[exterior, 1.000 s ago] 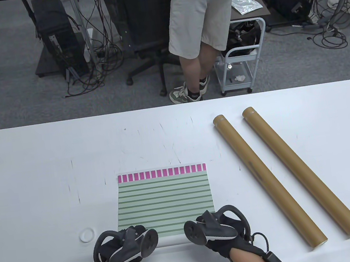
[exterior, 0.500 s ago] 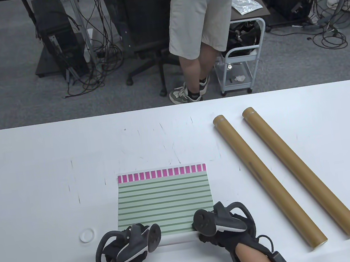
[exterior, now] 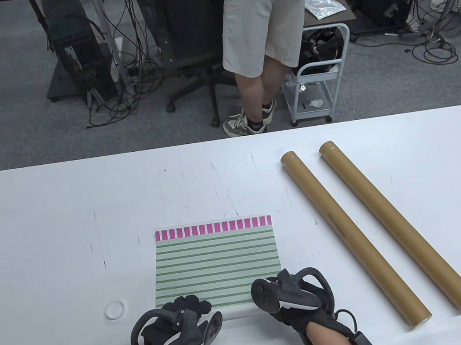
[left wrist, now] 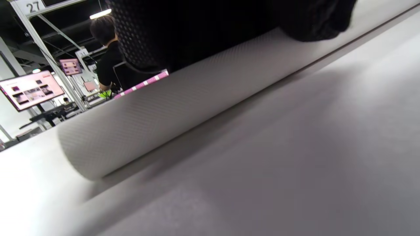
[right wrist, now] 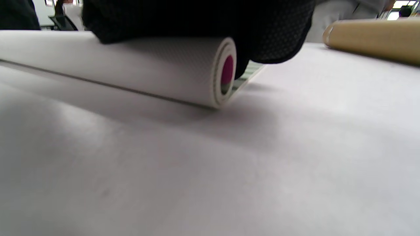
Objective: Roll up mouse pads and store in mailing tubes
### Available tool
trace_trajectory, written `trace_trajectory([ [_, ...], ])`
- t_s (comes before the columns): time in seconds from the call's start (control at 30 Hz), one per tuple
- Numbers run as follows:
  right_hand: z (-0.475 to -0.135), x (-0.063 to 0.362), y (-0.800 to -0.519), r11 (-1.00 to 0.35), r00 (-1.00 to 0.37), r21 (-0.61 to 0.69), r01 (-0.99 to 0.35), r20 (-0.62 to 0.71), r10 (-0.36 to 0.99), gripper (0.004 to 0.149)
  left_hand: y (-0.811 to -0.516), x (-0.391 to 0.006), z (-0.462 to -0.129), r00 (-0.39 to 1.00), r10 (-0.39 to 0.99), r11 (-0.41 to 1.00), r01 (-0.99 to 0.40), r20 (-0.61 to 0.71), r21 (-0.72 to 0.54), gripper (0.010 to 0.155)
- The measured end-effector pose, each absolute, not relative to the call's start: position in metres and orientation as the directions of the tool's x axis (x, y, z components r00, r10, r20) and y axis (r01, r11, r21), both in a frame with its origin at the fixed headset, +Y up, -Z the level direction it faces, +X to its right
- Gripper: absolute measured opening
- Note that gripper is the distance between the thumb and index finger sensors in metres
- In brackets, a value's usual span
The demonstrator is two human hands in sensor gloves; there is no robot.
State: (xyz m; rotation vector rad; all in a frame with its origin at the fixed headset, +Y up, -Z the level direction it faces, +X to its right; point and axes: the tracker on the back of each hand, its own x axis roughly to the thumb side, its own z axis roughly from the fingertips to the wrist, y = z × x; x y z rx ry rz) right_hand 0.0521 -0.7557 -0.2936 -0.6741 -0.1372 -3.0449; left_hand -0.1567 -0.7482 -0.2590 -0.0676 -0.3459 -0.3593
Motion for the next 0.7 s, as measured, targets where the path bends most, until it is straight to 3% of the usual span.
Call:
trace_trajectory([
  [0.07,-0.29,0.053,-0.752,-1.0,-0.908,-0.025,0.016,0.417,-0.025,0.04,-0.749,-0.164,-0.266,0.919,-0.212,0.962,0.256,0.332,-0.093,0.05],
  [0.13,-0.289,0.053,-0.75,-0.997,-0.898,-0.05,0.064,0.432,-0.08,0.04,-0.75,-0.169,-0.27,0.934,-0.159,0.97,0.207,0.319,-0.125,0.05],
  [0.37,-0.289,0.057,-0.754,-0.994,-0.894,0.103,0.047,0.448,0.004,0.054,-0.754,-0.17,-0.27,0.928,-0.197,0.967,0.238,0.317,-0.096,0.049],
  [0.47,-0.289,0.054,-0.757,-0.994,-0.892,0.016,0.108,0.444,-0.089,0.053,-0.754,-0.17,-0.269,0.913,-0.223,0.96,0.267,0.34,-0.086,0.052],
  [0.53,-0.291,0.055,-0.758,-0.995,-0.896,0.047,0.087,0.439,-0.057,0.052,-0.752,-0.171,-0.269,0.898,-0.243,0.95,0.298,0.368,-0.098,0.059],
  [0.7,-0.291,0.051,-0.758,-0.995,-0.888,0.04,0.095,0.456,-0.066,0.048,-0.751,-0.17,-0.262,0.882,-0.269,0.945,0.319,0.388,-0.069,0.055],
])
